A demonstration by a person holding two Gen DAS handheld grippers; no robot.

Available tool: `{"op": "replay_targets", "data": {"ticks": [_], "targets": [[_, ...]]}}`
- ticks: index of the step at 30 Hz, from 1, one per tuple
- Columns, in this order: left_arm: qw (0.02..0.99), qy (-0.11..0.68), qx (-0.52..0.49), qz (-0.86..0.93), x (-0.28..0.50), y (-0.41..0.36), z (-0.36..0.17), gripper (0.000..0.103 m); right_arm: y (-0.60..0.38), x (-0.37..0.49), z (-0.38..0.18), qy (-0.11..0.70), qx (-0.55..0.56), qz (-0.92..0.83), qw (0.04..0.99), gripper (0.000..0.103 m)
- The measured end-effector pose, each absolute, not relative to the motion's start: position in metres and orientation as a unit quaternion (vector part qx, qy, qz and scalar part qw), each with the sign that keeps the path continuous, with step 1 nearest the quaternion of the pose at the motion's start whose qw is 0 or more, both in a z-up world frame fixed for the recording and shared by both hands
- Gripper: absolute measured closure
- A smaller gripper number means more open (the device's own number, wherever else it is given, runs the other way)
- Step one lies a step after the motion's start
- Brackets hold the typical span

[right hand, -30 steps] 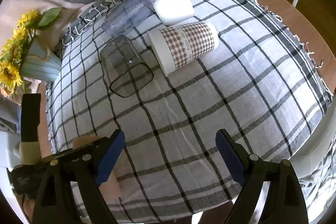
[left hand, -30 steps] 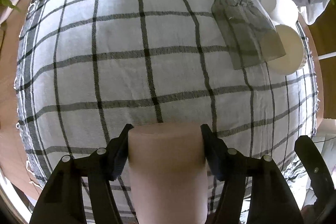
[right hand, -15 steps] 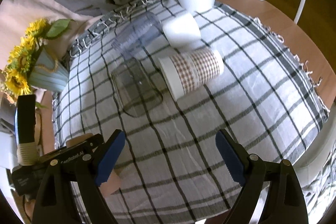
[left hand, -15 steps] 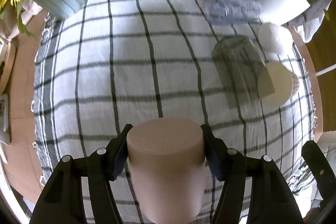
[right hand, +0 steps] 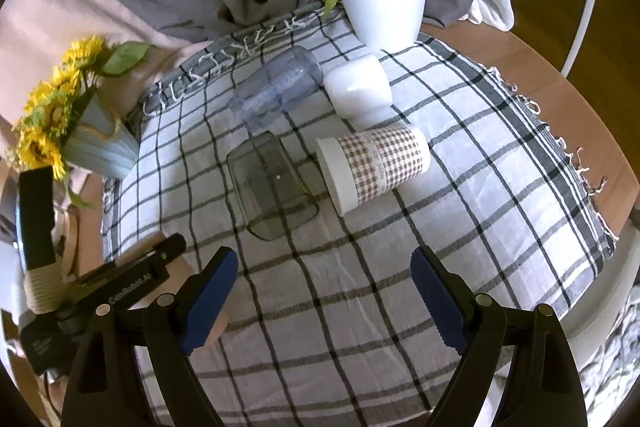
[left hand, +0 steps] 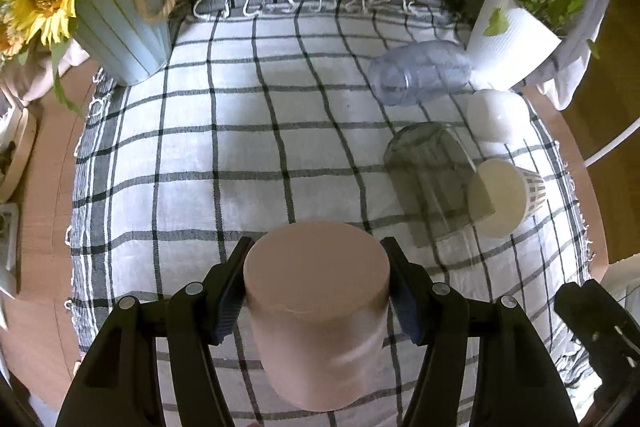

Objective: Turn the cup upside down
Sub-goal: 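Settle the pink cup mouth-down on the cloth and open the left gripper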

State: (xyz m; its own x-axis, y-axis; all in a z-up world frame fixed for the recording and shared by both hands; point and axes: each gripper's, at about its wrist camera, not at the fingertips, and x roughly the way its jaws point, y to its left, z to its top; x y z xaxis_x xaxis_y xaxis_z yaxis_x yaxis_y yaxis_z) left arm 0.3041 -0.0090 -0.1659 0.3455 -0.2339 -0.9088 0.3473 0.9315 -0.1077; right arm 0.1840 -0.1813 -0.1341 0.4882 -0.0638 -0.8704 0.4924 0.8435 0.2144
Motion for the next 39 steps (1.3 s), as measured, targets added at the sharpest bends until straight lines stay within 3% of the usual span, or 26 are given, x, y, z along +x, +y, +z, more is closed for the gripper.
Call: {"op": "replay_targets", "data": {"ticks": [35, 36, 39], "targets": [[0.837, 0.518, 0.044, -0.170, 0.244, 0.003, -0.163, 0.041, -0.175, 0.154, -0.146, 0.502, 0.184, -0.153, 0.831, 0.015], [0.840, 0.513, 0.046, -0.170, 0.244, 0.003, -0.161, 0.040, -0.176, 0.154, -0.145, 0.501, 0.184, -0.152, 0.832, 0.015], [0.855, 0.489, 0.058, -0.161, 0.239, 0.001, -0.149, 0.023, -0.176, 0.151, -0.140, 0.491, 0.183, -0.150, 0.838, 0.015]]}}
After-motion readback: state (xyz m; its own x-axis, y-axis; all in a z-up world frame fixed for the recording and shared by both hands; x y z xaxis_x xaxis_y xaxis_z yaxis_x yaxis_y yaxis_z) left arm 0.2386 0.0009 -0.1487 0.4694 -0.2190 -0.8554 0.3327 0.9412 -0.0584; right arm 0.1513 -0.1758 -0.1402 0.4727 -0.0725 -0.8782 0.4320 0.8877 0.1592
